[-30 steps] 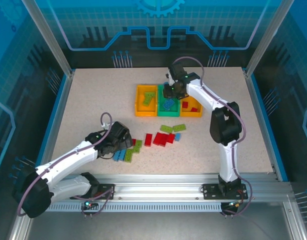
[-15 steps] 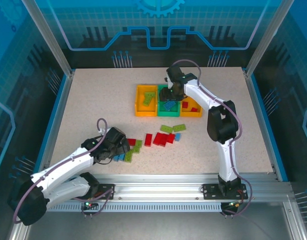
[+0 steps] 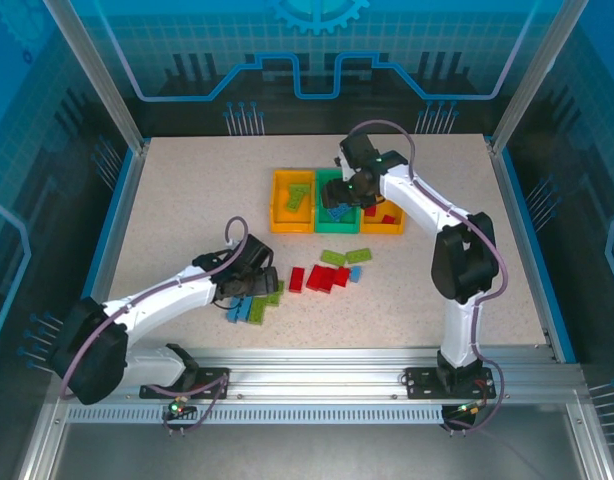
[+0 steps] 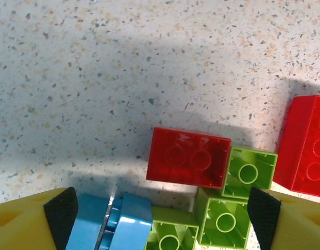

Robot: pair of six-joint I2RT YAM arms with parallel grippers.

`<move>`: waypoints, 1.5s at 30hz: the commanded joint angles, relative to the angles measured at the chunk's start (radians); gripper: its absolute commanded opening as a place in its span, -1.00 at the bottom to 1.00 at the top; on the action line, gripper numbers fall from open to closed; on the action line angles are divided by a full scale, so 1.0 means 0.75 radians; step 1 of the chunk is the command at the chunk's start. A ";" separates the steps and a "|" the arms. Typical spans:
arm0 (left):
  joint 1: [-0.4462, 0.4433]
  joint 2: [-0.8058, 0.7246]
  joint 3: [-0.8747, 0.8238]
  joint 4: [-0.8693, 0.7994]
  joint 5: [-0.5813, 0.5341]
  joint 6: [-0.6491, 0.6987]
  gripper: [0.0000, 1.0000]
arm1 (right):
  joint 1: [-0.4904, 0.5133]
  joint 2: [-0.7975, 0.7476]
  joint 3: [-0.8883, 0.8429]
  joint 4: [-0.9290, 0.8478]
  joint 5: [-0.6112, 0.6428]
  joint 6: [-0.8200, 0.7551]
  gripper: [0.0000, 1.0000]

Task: Sort the legos into containers by color

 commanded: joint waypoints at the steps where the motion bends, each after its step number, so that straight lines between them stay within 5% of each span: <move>1: 0.004 0.047 0.054 0.045 0.066 0.089 0.77 | -0.013 -0.035 -0.049 0.006 0.003 -0.020 0.46; 14: -0.104 0.329 0.350 0.069 0.120 0.249 0.75 | -0.035 -0.063 -0.106 0.030 0.005 -0.010 0.46; 30: -0.140 0.600 0.507 0.065 0.144 0.262 0.48 | -0.103 -0.187 -0.211 0.061 0.037 -0.012 0.47; 45: -0.141 0.707 0.557 0.029 0.115 0.250 0.08 | -0.406 -0.354 -0.420 0.115 0.105 -0.029 0.50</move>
